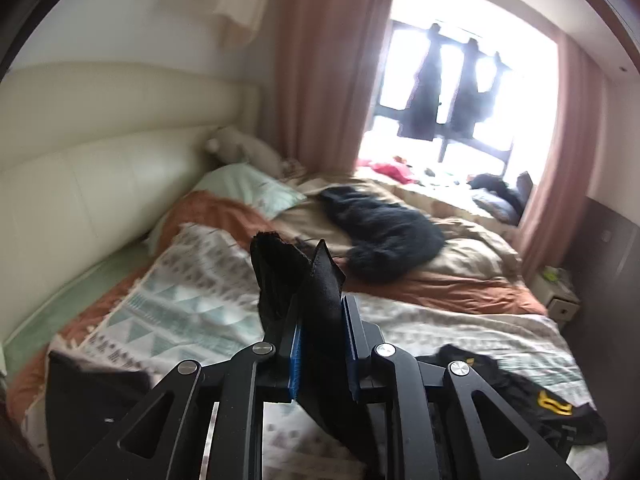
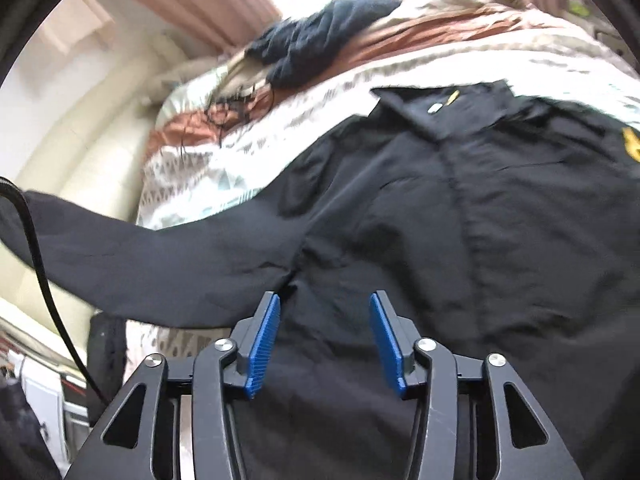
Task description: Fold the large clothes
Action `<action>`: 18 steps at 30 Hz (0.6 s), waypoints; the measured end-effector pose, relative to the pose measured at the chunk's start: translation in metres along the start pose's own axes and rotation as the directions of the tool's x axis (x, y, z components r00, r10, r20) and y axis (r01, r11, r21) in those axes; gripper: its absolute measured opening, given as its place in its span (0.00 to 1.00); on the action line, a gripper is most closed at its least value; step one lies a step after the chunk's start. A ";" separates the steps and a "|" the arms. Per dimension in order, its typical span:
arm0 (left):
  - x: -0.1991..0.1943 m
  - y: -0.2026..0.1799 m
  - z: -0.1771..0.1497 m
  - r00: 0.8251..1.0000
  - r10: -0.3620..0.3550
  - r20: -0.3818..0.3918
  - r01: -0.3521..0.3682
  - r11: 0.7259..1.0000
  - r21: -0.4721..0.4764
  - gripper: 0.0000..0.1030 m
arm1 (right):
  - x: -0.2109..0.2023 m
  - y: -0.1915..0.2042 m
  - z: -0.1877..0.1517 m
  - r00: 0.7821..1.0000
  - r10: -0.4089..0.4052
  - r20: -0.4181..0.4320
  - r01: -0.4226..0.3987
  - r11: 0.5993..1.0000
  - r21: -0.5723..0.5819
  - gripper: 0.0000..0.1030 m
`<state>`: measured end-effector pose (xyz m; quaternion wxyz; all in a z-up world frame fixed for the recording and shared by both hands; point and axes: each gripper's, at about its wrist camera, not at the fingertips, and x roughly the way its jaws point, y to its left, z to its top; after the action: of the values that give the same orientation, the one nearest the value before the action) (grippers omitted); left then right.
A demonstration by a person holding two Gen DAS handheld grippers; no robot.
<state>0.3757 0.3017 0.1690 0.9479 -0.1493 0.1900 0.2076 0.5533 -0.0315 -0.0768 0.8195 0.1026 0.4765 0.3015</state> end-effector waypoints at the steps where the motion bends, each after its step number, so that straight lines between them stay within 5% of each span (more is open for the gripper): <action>1: -0.001 -0.008 0.003 1.000 -0.011 0.002 0.011 1.000 0.008 0.17 | -0.018 -0.006 -0.002 0.999 0.003 0.035 -0.004 1.000 0.010 0.56; 3: -0.005 -0.041 0.009 0.999 -0.036 0.011 0.035 0.998 0.043 0.17 | -0.042 -0.019 -0.008 0.996 0.004 0.089 -0.008 0.999 0.040 0.68; 9: -0.009 -0.118 0.013 0.996 -0.089 0.008 0.088 0.989 0.121 0.17 | -0.080 -0.072 -0.025 0.986 -0.009 0.165 -0.020 0.984 0.174 0.68; 18: 0.013 -0.212 -0.006 0.982 -0.185 -0.044 0.190 0.960 0.204 0.17 | -0.099 -0.161 -0.047 0.977 -0.121 0.178 0.035 0.906 0.421 0.68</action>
<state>0.4806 0.1202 0.2014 0.9713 -0.0696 0.2072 0.0942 0.5420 -0.2241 -0.1037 0.8339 0.2852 0.4487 0.1482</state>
